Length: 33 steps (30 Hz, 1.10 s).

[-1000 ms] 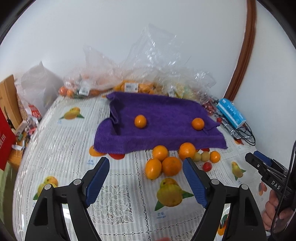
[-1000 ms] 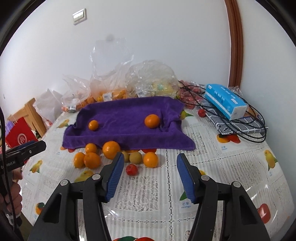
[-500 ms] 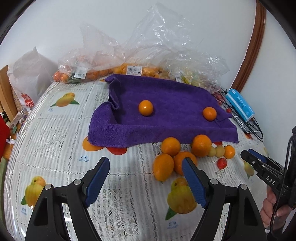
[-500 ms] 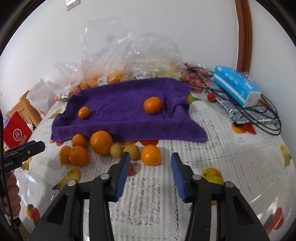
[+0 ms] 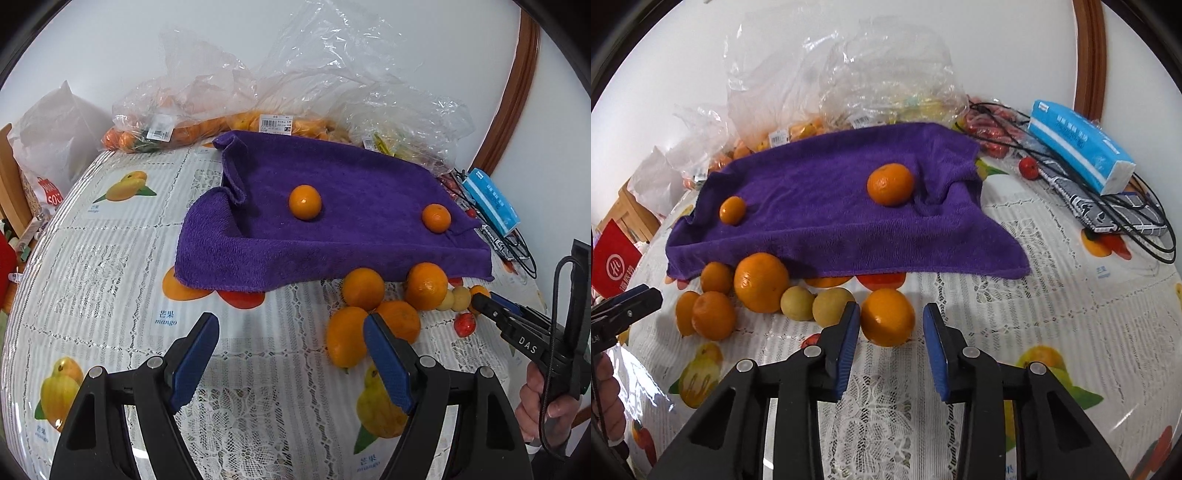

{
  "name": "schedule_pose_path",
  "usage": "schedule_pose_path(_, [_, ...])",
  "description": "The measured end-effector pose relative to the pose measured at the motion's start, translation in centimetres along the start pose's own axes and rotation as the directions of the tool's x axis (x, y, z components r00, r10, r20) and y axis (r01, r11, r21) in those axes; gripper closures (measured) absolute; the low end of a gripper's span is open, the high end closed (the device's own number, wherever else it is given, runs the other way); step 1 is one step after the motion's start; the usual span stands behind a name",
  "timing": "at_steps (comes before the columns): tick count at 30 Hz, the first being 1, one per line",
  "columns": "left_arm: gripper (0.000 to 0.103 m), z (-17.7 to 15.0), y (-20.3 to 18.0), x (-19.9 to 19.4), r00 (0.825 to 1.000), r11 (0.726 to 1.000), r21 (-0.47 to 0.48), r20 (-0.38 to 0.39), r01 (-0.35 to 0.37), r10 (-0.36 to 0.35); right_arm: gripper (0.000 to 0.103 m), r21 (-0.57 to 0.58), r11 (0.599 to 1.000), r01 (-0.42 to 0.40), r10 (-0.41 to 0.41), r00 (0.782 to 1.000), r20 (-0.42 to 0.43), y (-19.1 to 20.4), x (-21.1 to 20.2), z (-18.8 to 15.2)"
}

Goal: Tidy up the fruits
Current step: 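Grasp an orange with the right gripper while the left gripper grasps another orange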

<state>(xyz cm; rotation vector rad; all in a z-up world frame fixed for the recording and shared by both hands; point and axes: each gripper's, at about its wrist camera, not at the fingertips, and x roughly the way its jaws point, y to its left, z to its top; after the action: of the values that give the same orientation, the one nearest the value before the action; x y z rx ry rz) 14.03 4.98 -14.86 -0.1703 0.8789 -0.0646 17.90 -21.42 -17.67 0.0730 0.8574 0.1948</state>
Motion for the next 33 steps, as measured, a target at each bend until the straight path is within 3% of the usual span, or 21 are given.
schedule_pose_path(14, [0.026, -0.4, -1.2, 0.6, 1.0, 0.999, 0.047, -0.015, 0.022, -0.021, 0.071, -0.009, 1.0, 0.012, -0.012, 1.0, 0.014, -0.5, 0.5, -0.3])
schedule_pose_path(22, [0.039, -0.7, -2.1, 1.9, 0.998, 0.997, 0.07, -0.054, 0.033, -0.029, 0.071, -0.017, 1.0, 0.024, -0.023, 0.999, 0.03, -0.9, -0.7, -0.9])
schedule_pose_path(25, [0.047, -0.7, -2.5, 2.5, 0.997, 0.996, 0.073, -0.071, 0.048, -0.043, 0.071, -0.019, 0.999, 0.027, -0.026, 0.999, 0.036, -1.2, -1.1, -1.1])
schedule_pose_path(30, [0.068, -0.8, -3.0, 3.1, 0.996, 0.996, 0.084, -0.079, 0.043, -0.036, 0.071, -0.02, 0.999, 0.028, -0.028, 0.999, 0.037, -1.6, -1.0, -1.3])
schedule_pose_path(33, [0.071, -0.6, -3.1, 3.3, 0.997, 0.995, 0.087, -0.077, 0.038, -0.031, 0.071, -0.014, 1.0, 0.028, -0.027, 0.999, 0.03, -1.8, -0.6, -1.3])
